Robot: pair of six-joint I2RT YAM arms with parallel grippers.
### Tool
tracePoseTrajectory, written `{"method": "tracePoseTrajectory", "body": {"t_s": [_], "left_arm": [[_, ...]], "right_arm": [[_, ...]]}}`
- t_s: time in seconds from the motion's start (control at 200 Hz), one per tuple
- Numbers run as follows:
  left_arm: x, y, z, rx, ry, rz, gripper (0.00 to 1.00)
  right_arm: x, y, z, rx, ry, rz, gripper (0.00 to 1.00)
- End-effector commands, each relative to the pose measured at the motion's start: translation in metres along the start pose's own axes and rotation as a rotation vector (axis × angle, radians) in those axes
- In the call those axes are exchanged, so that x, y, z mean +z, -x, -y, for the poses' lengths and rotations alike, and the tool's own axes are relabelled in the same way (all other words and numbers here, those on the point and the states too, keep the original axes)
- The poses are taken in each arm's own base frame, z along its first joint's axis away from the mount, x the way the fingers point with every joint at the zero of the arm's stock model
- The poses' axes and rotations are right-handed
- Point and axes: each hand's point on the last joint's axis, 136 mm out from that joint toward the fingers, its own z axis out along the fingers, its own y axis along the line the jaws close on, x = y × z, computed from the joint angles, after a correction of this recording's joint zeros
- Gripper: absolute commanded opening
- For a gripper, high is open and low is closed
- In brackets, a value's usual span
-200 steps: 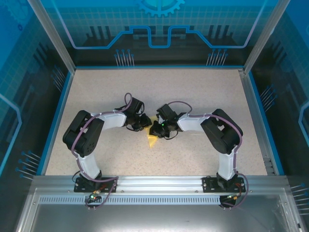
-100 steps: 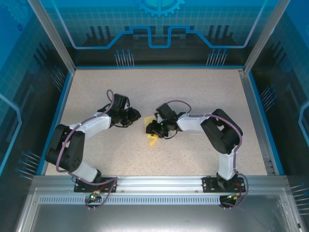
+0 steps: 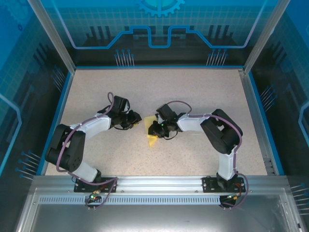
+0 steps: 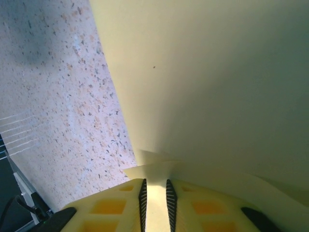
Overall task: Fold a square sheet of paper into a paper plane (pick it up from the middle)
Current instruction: Third fold the triangle at the center of the table.
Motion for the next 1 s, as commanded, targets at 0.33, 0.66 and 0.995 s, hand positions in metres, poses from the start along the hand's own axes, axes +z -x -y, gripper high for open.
{"method": "tracePoseTrajectory", "body": {"t_s": [0.33,0.66,0.995], "left_arm": [[0.025,-0.055,0.002,0.064,-0.004,-0.177,0.08],[0.043,-0.072,-0.012,0.042,0.058,-0.242,0.02],[0.055,-0.074,-0.028,0.024,0.116,-0.245,0.00]], "right_arm": [[0.008,-0.016,0.036,0.033,-0.126,-0.044,0.00],[0.008,-0.016,0.037,0.040,-0.131,-0.049,0.00],[0.009,-0.016,0.037,0.042,-0.129,-0.055,0.00]]}}
